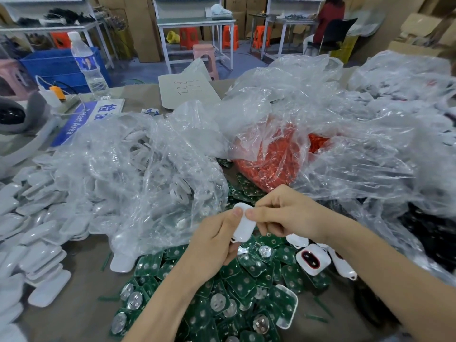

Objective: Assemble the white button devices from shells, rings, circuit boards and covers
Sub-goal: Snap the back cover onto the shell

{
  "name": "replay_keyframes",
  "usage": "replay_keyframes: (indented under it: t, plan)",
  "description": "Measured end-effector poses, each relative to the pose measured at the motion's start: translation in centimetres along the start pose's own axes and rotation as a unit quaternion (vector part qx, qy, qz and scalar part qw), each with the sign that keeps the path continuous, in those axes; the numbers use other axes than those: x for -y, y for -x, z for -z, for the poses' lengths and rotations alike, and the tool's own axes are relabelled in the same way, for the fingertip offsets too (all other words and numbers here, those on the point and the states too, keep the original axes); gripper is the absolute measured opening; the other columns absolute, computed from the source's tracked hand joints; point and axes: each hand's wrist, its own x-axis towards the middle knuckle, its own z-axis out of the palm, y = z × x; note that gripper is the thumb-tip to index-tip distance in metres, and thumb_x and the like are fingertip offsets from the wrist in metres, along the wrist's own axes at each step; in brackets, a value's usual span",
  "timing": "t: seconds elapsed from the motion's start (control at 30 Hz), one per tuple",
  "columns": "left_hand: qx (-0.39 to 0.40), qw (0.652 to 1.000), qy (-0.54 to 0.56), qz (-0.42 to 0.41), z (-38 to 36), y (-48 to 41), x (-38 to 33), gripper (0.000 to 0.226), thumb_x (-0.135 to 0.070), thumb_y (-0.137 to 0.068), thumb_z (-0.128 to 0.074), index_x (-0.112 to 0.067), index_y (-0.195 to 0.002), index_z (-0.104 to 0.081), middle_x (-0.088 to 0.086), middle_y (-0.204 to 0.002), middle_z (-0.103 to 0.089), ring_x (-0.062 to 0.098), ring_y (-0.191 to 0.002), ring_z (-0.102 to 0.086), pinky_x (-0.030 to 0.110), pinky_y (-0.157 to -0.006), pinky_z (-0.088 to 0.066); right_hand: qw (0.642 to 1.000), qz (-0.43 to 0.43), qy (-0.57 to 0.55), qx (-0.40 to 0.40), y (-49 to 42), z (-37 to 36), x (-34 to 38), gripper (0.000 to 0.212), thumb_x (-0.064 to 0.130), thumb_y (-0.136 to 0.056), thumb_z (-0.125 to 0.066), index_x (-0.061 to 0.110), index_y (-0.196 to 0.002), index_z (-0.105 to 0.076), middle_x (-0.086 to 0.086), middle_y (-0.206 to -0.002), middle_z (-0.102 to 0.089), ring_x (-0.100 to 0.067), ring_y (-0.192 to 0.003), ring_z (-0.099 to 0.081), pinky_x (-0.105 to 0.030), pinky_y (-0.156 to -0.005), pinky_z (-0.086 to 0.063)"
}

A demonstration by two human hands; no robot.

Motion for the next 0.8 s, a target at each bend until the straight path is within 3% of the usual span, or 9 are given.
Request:
replay_keyframes:
  t: [0.13, 0.23, 0.33, 0.47, 0.7, 0.8]
  plan:
    - [0.000, 1.000, 0.016, 0.010, -0.2, -0.2, 0.0, 0.046, -0.053, -0.089, -0.035, -0.016, -0.070, -0.054, -0.010, -0.046, -0.041, 0.009, -0.038, -0.037, 0.016, -0.041, -0.031, 0.997, 0.031, 0.019, -0.070, 0.0, -0.9, -0.4, 0.043, 0.024, -0.095, -0.059, 0.009, -0.054, -0.058, 0.006, -0.038, -0.043, -0.007, -0.036, -0.033, -0.014, -0.044, -0.032]
    - [-0.022, 0.999, 0.023, 0.009, -0.1, -0.2, -0.3, 0.041, -0.051, -0.091, -0.034, -0.025, -0.068, -0.057, -0.009, -0.047, -0.041, 0.009, -0.038, -0.037, 0.016, -0.040, -0.032, 0.997, 0.021, 0.029, -0.070, -0.3, -1.0, 0.3, 0.041, 0.027, -0.095, -0.059, 0.008, -0.059, -0.061, 0.004, -0.042, -0.049, -0.008, -0.039, -0.039, -0.013, -0.044, -0.034]
    - [-0.103, 0.994, 0.032, 0.015, -0.2, -0.2, -0.5, 0.046, -0.048, -0.094, -0.032, -0.019, -0.067, -0.056, -0.007, -0.045, -0.044, 0.007, -0.037, -0.038, 0.015, -0.039, -0.032, 0.996, 0.010, -0.017, -0.088, -0.7, -1.8, 0.5, 0.038, 0.031, -0.093, -0.060, 0.005, -0.065, -0.064, 0.002, -0.047, -0.054, -0.008, -0.041, -0.045, -0.014, -0.044, -0.038]
    - [-0.195, 0.979, 0.055, 0.034, -0.9, -0.2, -0.2, 0.054, -0.042, -0.102, -0.030, -0.012, -0.063, -0.052, -0.005, -0.041, -0.045, 0.006, -0.034, -0.039, 0.016, -0.035, -0.030, 0.991, 0.045, 0.021, -0.124, -1.3, -3.6, 0.1, 0.036, 0.030, -0.092, -0.062, 0.006, -0.067, -0.066, 0.005, -0.047, -0.058, -0.005, -0.042, -0.049, -0.015, -0.046, -0.040]
    - [-0.234, 0.968, 0.077, 0.047, -1.0, -0.5, -0.2, 0.057, -0.048, -0.099, -0.029, -0.008, -0.070, -0.057, -0.004, -0.041, -0.047, 0.005, -0.035, -0.039, 0.017, -0.035, -0.031, 0.982, 0.063, -0.021, -0.176, -1.9, -5.2, -0.4, 0.037, 0.026, -0.093, -0.062, -0.002, -0.068, -0.064, 0.002, -0.048, -0.057, -0.013, -0.046, -0.050, -0.022, -0.051, -0.042]
    - [-0.228, 0.968, 0.095, 0.035, -0.7, -0.4, -0.4, 0.055, -0.048, -0.099, -0.030, -0.007, -0.075, -0.058, -0.004, -0.046, -0.050, 0.006, -0.038, -0.041, 0.018, -0.037, -0.031, 0.976, 0.069, -0.072, -0.191, -1.9, -5.8, -0.1, 0.032, 0.027, -0.091, -0.064, 0.005, -0.069, -0.062, 0.004, -0.051, -0.056, -0.008, -0.048, -0.050, -0.020, -0.051, -0.042]
